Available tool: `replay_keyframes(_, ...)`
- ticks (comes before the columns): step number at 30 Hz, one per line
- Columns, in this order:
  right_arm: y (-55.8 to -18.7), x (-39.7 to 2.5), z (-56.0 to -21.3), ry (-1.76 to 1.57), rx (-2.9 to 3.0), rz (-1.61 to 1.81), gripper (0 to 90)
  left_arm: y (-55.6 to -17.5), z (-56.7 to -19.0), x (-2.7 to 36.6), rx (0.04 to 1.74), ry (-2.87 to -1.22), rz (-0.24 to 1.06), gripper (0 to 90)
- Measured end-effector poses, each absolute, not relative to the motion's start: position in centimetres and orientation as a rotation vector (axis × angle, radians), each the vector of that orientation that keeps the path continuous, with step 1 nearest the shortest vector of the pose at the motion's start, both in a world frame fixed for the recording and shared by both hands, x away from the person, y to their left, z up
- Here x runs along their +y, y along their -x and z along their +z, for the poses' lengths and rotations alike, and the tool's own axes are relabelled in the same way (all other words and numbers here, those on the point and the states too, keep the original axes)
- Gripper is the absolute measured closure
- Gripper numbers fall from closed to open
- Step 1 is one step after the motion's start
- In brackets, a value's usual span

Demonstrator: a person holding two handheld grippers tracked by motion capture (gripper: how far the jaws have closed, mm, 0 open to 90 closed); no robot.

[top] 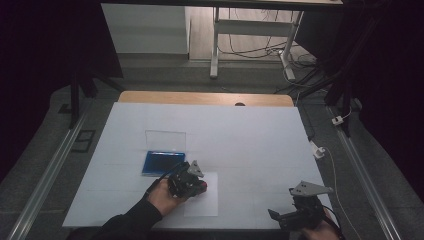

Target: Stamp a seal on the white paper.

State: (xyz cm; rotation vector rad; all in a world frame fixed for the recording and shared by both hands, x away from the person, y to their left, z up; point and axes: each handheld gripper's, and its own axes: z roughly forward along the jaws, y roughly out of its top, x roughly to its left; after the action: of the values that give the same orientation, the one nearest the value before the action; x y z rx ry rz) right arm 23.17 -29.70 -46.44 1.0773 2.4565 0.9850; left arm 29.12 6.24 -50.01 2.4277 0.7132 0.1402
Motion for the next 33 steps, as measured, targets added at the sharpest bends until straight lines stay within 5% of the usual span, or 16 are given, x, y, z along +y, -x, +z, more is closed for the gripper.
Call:
replay_keyframes(22, -23.2, -29.5, -46.5, -1.078, 2.467, 0.971, 0.0, -29.7, -51.1, 7.7, 0.77, -2.313, 0.028, 80.4)
replay_keyframes(33, -23.3, -29.5, -46.5, -1.077, 2.474, 0.963, 0.0, -28.0, -50.8, 6.3, 0.733, -2.372, 0.21, 80.5)
